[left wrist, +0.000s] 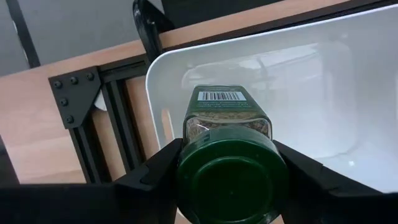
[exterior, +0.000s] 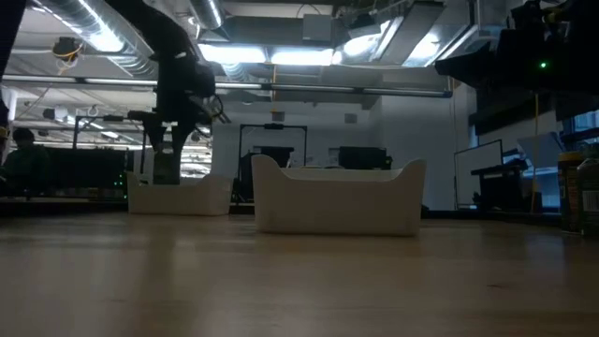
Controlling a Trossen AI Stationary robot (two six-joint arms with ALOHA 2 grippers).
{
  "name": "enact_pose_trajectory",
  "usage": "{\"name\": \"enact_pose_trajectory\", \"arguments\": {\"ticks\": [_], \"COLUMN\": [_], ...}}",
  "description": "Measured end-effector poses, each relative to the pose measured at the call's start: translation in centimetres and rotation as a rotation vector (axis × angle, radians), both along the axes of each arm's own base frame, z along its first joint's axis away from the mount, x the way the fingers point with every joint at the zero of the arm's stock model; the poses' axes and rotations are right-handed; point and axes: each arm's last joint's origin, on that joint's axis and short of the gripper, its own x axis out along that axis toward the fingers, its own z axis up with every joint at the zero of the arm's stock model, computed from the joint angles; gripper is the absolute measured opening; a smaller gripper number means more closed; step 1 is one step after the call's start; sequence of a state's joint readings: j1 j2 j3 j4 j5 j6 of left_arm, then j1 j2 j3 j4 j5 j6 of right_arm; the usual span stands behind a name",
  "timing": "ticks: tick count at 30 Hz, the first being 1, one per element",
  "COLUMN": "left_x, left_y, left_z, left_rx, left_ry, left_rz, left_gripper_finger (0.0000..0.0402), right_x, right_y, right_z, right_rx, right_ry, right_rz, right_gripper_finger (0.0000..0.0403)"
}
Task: Sort spices by type
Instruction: Put the green seasoning bottle into the top white bin
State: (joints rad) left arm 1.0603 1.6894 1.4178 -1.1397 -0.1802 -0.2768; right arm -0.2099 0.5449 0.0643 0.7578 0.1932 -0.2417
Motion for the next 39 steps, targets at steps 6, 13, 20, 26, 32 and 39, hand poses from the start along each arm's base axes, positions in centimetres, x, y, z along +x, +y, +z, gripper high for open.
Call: {"name": "enact_pose_trajectory", "arguments": {"ticks": [6, 13, 20, 26, 32, 39], "left_x": [-0.2, 0.2, 0.3, 0.5, 0.6, 0.7], "left_y": [0.7, 1.4, 1.6, 1.9, 2.1, 2.3], "left_z": [-1.0, -2.1, -2.7, -3.5, -3.7, -3.7], "left_rx": [-0.024, -0.03, -0.053, -0.069, -0.063, -0.042], "left_ry": [0.014, 0.013, 0.01, 0.018, 0.015, 0.023], "left_rz": [0.017, 0.015, 0.016, 0.022, 0.016, -0.007], "left_gripper_finger": [0.0188, 0.0194, 0.0196, 0.0203, 0.0205, 0.0206], "right_x": [0.0, 0.0, 0.0, 0.0, 0.0, 0.0], "right_y": [0.0, 0.0, 0.0, 0.0, 0.0, 0.0], "right_z": [0.0, 0.0, 0.0, -0.1, -0.1, -0.1], "right_rx": [0.0, 0.0, 0.001, 0.002, 0.002, 0.002], "right_ry": [0.0, 0.001, 0.004, 0.007, 0.007, 0.007], "right_rz": [0.0, 0.0, 0.0, 0.0, 0.0, -0.001], "right_gripper_finger": [0.0012, 0.0012, 0.0012, 0.0012, 0.0012, 0.0012]}}
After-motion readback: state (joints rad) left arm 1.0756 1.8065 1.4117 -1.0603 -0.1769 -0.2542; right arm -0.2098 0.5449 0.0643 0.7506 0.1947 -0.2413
